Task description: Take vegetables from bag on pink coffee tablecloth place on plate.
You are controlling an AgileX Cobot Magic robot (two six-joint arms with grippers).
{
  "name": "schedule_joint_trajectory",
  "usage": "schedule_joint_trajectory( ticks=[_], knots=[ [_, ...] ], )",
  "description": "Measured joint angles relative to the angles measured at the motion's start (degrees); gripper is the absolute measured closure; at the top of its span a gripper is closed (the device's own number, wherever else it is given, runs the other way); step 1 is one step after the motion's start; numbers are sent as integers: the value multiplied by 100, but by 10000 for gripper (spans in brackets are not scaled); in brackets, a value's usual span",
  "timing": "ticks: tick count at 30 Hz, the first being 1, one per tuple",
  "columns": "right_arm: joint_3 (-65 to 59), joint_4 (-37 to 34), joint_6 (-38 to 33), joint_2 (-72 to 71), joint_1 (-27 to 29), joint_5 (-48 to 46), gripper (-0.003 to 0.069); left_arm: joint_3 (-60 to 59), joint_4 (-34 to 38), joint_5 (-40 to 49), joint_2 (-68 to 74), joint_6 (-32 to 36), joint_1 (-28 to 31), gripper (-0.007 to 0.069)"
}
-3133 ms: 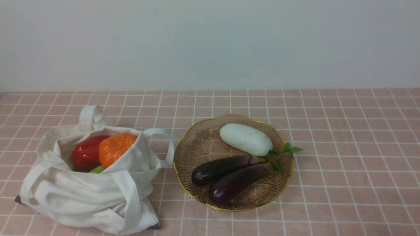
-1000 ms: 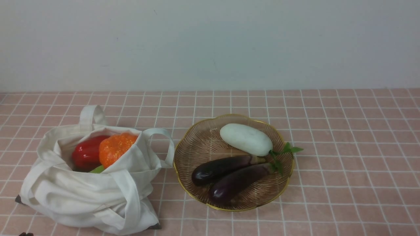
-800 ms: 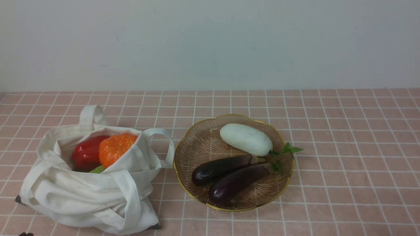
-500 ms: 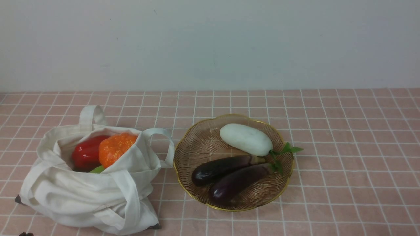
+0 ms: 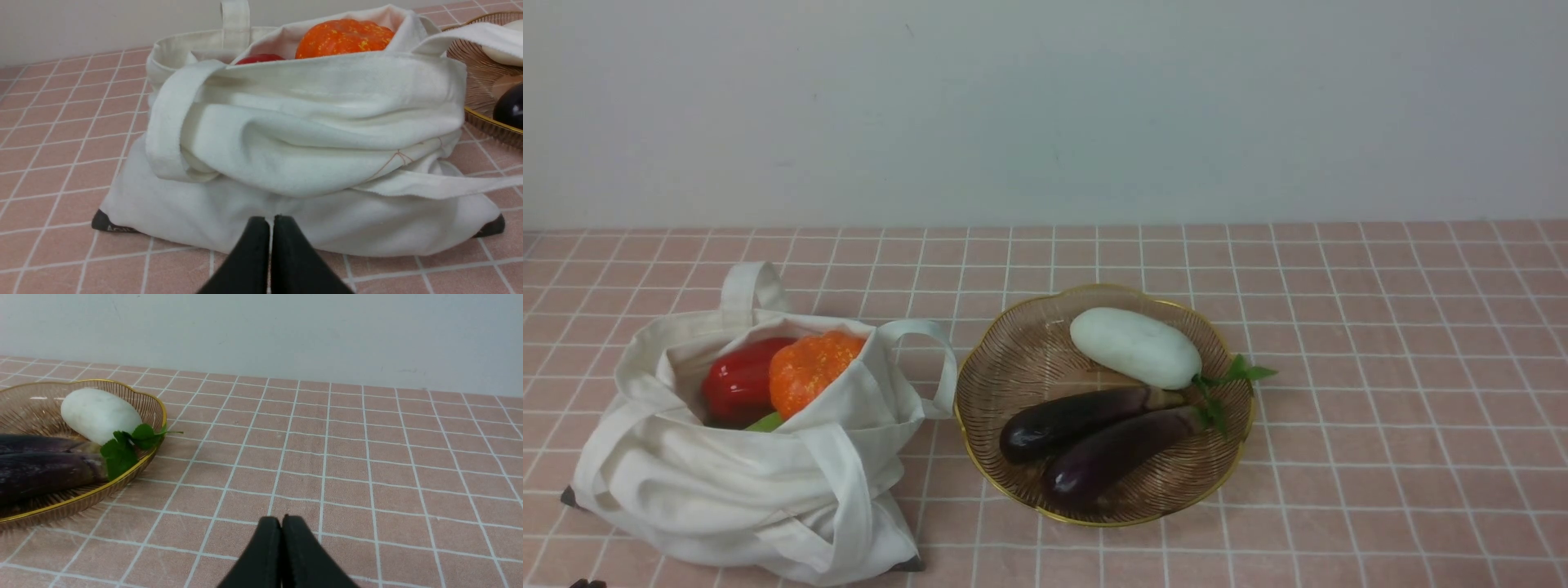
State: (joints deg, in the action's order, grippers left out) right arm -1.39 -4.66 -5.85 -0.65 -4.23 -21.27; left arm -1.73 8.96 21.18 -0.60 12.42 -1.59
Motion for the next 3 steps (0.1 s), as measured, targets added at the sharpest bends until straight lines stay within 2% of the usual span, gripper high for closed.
schedule_joint_trajectory(
  ticks=[3],
  knots=[
    [0, 0, 0, 0, 0, 0, 673, 0, 0, 0, 0, -2, 0, 629]
  ],
)
